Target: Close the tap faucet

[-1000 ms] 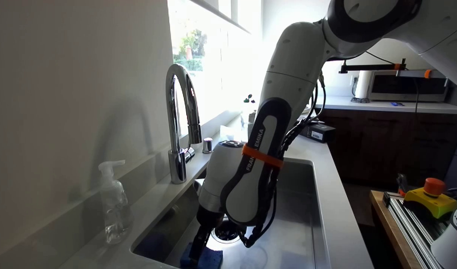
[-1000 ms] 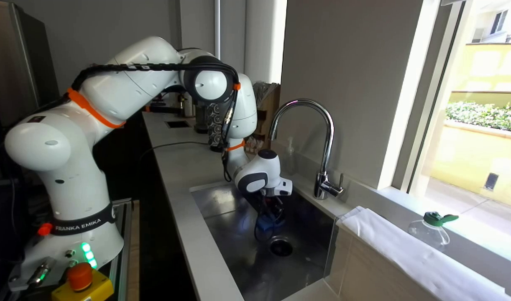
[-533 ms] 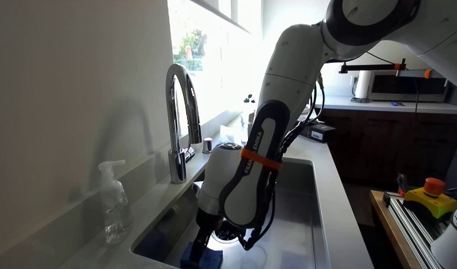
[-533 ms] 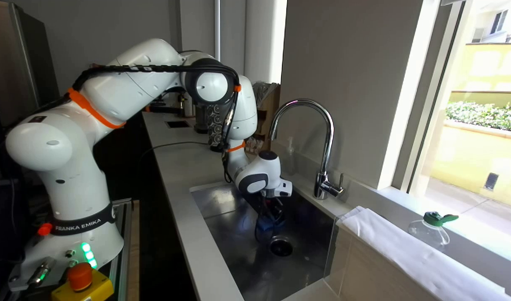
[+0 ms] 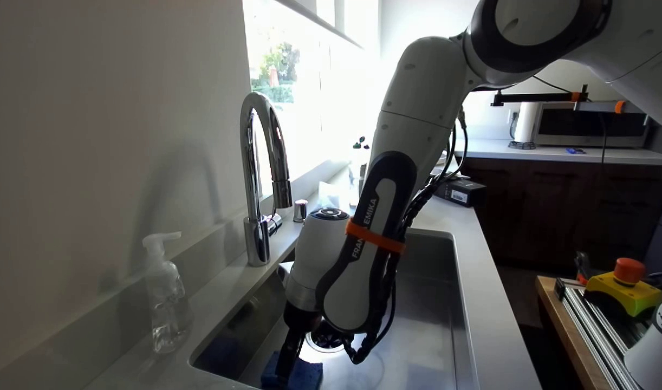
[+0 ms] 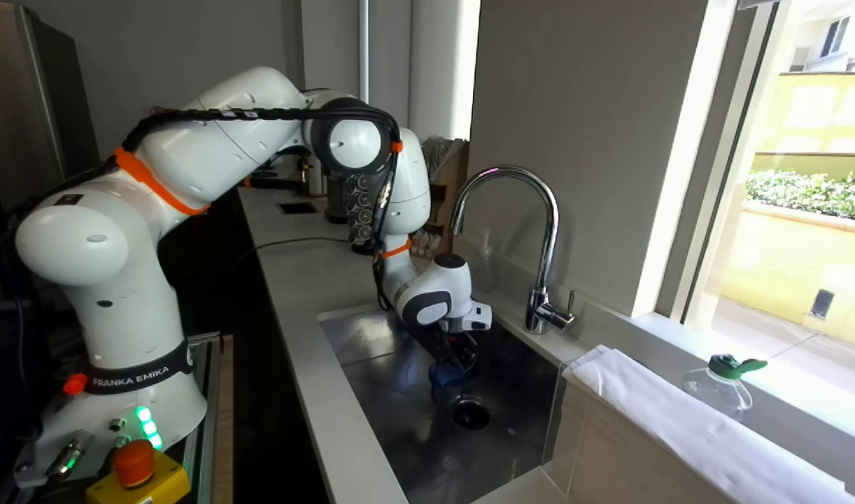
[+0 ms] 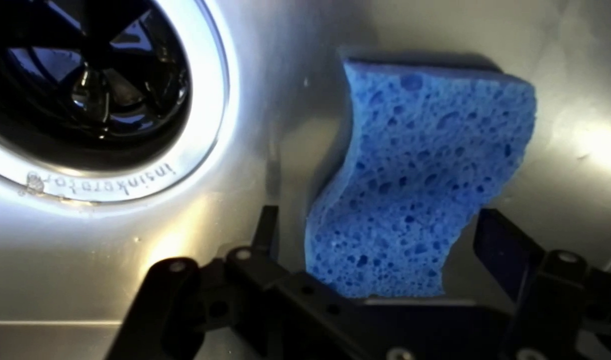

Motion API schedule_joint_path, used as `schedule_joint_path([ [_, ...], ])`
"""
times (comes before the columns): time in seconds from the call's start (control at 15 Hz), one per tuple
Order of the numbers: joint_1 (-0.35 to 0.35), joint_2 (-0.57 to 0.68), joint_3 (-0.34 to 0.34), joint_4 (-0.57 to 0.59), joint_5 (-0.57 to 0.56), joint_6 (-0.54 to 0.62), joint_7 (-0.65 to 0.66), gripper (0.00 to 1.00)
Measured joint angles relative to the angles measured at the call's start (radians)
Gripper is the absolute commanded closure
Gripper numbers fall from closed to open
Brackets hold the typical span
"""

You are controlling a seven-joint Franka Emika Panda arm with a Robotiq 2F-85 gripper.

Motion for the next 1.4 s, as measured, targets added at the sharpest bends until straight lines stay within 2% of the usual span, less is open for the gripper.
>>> schedule_joint_path([
  [0.13, 0.005, 0.009, -0.001, 0.008, 0.0, 0.0, 0.0, 0.01],
  [0.27, 0.009, 0.021, 0.0, 0.021, 0.0, 0.0, 0.0, 0.09],
  [0.33, 0.011, 0.026, 0.0, 0.026, 0.0, 0.0, 0.0, 0.3],
  [0.47, 0.015, 0.035, 0.0, 0.038, 0.0, 0.0, 0.0, 0.35],
  [0.6, 0.018, 0.042, -0.001, 0.047, 0.0, 0.0, 0.0, 0.51],
  [1.07, 0.038, 0.045, -0.001, 0.076, 0.0, 0.0, 0.006, 1.0],
  [1.13, 0.041, 0.046, -0.001, 0.078, 0.0, 0.0, 0.007, 0.94],
  [1.2, 0.042, 0.047, -0.001, 0.079, 0.0, 0.0, 0.007, 0.98],
  [1.4, 0.039, 0.047, -0.001, 0.08, 0.0, 0.0, 0.008, 0.96],
])
